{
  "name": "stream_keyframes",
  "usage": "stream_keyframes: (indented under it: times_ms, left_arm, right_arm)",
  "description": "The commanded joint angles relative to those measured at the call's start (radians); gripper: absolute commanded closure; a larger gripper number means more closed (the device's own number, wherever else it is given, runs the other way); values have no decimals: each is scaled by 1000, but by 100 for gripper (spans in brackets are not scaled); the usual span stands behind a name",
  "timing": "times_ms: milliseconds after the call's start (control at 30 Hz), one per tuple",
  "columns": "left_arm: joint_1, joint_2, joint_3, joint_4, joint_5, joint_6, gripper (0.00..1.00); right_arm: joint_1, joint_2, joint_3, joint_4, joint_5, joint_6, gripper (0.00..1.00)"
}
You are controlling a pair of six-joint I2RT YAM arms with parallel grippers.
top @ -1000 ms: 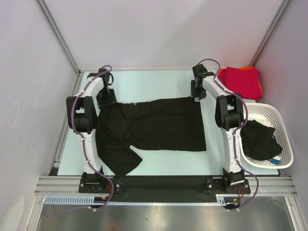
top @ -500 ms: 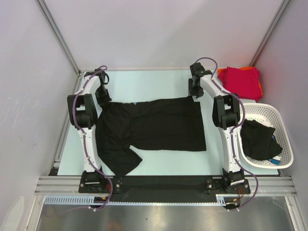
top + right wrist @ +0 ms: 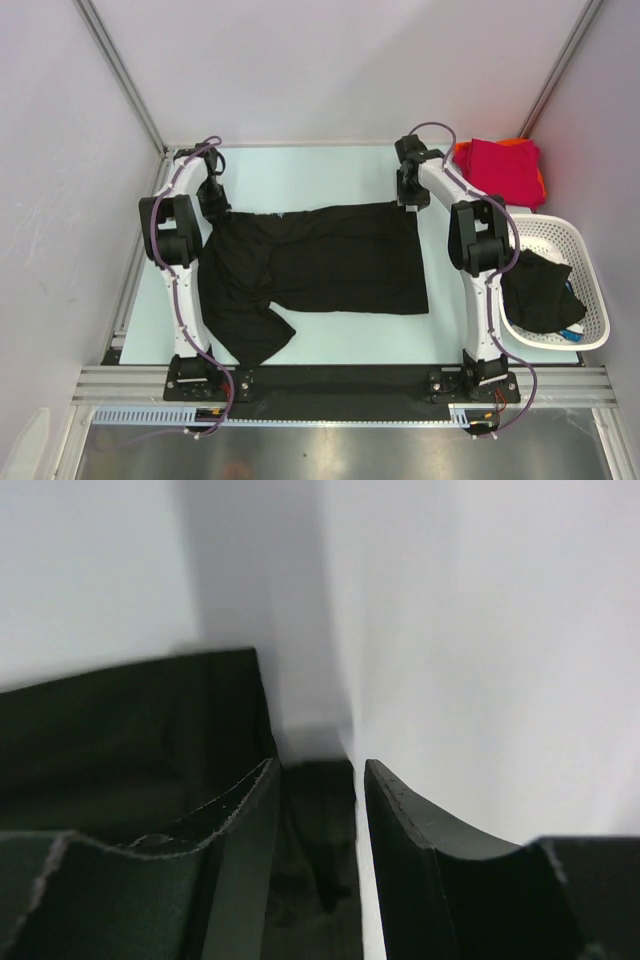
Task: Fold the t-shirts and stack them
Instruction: Fold the flattened tshirt in 1/3 of the way
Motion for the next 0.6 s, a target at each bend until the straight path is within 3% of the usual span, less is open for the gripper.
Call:
stream_keyframes:
  times_ms: [0,300,567]
  left_arm:
    - [-1,37,-5,43,28,24,87]
    - [0,37,-18,43,23,47,87]
    - [-1,40,-25,43,23,60,87]
  right_arm:
    - [-6,-167,-20,30,76,15,55]
    - [21,-143,-19,67,24,39,55]
    - [63,-11,120,38,-11,43,56]
